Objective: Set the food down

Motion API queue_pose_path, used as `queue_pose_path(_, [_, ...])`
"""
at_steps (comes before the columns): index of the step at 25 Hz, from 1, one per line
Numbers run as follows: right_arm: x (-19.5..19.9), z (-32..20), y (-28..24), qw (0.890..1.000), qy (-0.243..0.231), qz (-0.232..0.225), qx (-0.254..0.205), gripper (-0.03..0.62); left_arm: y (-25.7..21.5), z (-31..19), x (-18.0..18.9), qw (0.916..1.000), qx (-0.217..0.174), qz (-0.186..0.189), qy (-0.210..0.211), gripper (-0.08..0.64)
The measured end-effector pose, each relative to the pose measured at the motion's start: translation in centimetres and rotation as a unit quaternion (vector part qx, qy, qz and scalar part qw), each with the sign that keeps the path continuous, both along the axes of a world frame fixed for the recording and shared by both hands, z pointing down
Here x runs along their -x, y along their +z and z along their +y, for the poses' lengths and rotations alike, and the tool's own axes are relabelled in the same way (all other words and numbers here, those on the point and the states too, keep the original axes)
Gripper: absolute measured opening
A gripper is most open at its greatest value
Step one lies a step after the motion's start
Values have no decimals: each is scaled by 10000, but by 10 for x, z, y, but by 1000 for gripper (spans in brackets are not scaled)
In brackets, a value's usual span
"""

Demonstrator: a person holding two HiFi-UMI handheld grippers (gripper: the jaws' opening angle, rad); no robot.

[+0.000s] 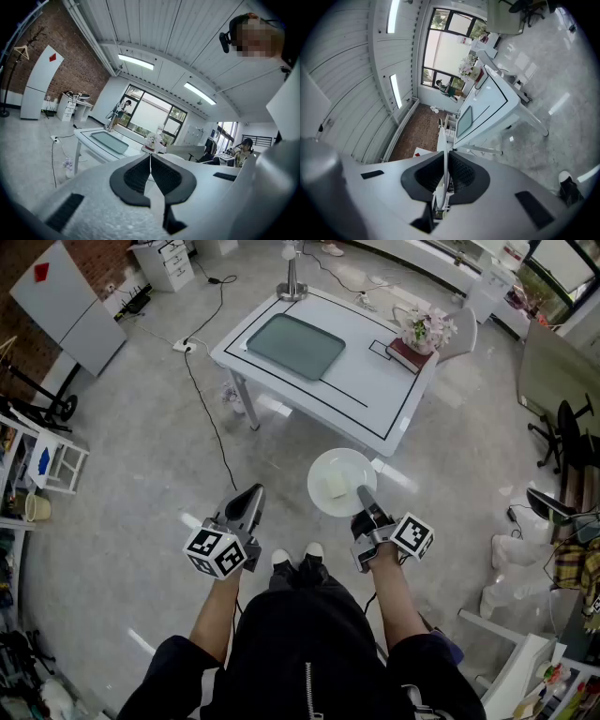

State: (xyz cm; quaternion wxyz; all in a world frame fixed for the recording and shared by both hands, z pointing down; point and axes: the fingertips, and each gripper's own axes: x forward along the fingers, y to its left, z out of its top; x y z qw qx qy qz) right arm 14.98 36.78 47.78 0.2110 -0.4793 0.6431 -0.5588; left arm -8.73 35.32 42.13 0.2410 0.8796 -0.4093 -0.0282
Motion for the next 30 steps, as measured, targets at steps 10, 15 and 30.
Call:
queue_pose_path(10, [-5, -5, -8, 9997, -26, -95, -221, 26, -1, 1, -5, 10000, -19, -41, -74, 8])
queue_pose_path(15, [-9, -7, -7, 9997, -99, 45, -212, 26, -2, 0, -8, 9999, -47, -108, -118, 8])
queue_pose_path(30, [-19, -22, 3, 9989, -422, -168, -123, 26, -1, -6, -29, 9990, -110, -253, -347, 8])
